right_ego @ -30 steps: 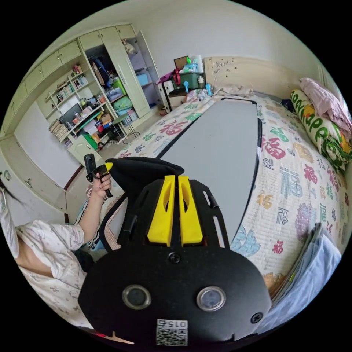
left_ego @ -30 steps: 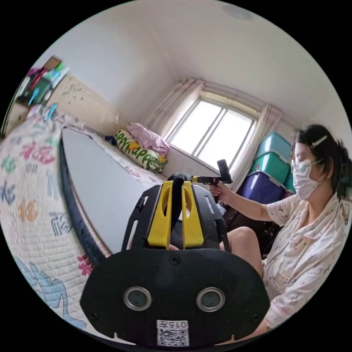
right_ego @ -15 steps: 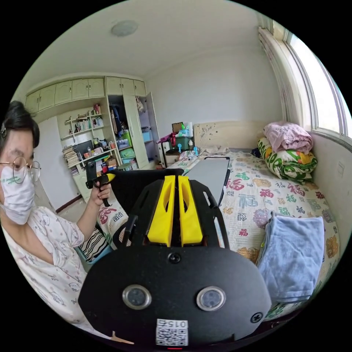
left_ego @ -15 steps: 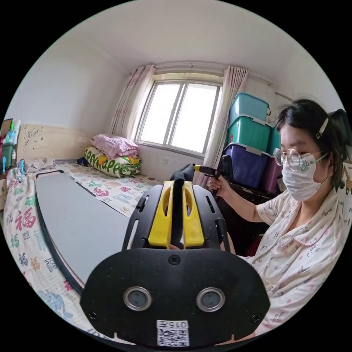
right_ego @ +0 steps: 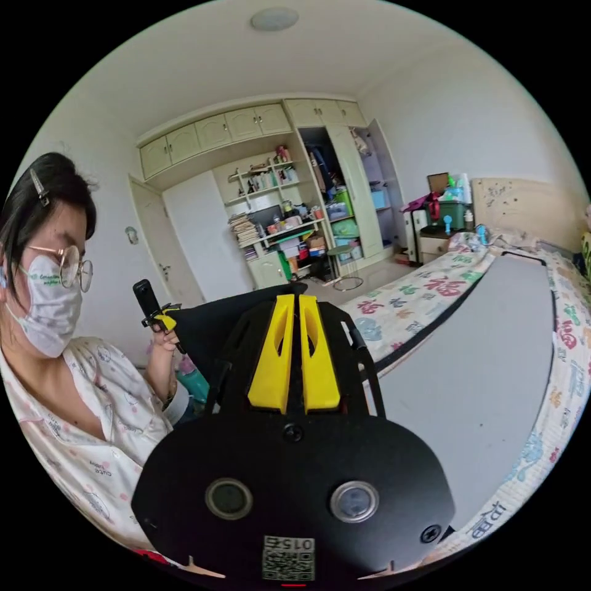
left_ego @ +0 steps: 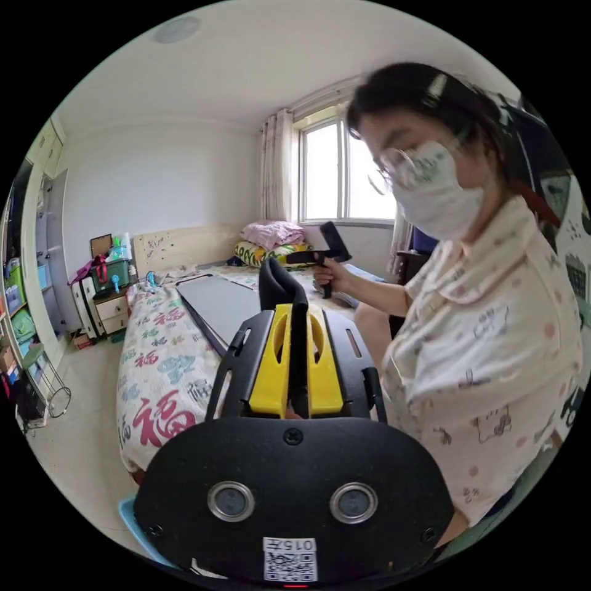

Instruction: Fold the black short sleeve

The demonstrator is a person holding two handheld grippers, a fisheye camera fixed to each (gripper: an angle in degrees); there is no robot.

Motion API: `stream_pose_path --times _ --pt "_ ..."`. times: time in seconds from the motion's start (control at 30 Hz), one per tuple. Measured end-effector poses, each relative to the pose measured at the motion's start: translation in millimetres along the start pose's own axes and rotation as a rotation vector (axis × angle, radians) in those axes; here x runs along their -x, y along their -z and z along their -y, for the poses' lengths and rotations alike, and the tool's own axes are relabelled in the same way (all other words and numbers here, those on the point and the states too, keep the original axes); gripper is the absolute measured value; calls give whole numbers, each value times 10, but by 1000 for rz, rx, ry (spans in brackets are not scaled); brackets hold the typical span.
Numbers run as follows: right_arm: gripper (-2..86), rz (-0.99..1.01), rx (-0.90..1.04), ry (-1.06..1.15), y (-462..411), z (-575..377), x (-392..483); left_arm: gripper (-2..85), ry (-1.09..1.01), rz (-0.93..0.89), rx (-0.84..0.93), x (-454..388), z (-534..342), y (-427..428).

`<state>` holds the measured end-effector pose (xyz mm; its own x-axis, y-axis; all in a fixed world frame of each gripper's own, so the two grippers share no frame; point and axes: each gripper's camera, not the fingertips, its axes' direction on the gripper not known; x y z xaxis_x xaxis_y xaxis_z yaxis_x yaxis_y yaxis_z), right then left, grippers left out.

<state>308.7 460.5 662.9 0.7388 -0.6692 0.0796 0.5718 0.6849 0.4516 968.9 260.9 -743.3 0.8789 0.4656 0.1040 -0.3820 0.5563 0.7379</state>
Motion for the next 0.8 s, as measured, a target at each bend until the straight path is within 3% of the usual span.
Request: stream_pose_path --times 0.2,0.4,0.5,0.57,0.63,0.7,0.8 --pt "2 123 179 85 -1290 -770 971 14 82 -118 -25 267 -847 516" --pt "2 166 308 140 -2623 -854 1978 20 244 38 -171 1078 -1627 1439" --pt "1 158 365 175 -3814 -632 2549 29 422 213 -245 1648 -2221 1893" --pt "0 147 522 -38 -5004 -582 2770 42 738 525 -233 2147 -2964 2133" --pt "-2 143 591 -122 -5402 -641 2978 55 997 828 -248 2333 -3568 2267" --pt "-4 192 539 -102 -5298 -711 3193 57 1187 975 -318 2442 -4010 2308" --pt "-5 129 505 -36 -4784 -882 3276 45 1188 1065 -172 2888 -4119 1972"
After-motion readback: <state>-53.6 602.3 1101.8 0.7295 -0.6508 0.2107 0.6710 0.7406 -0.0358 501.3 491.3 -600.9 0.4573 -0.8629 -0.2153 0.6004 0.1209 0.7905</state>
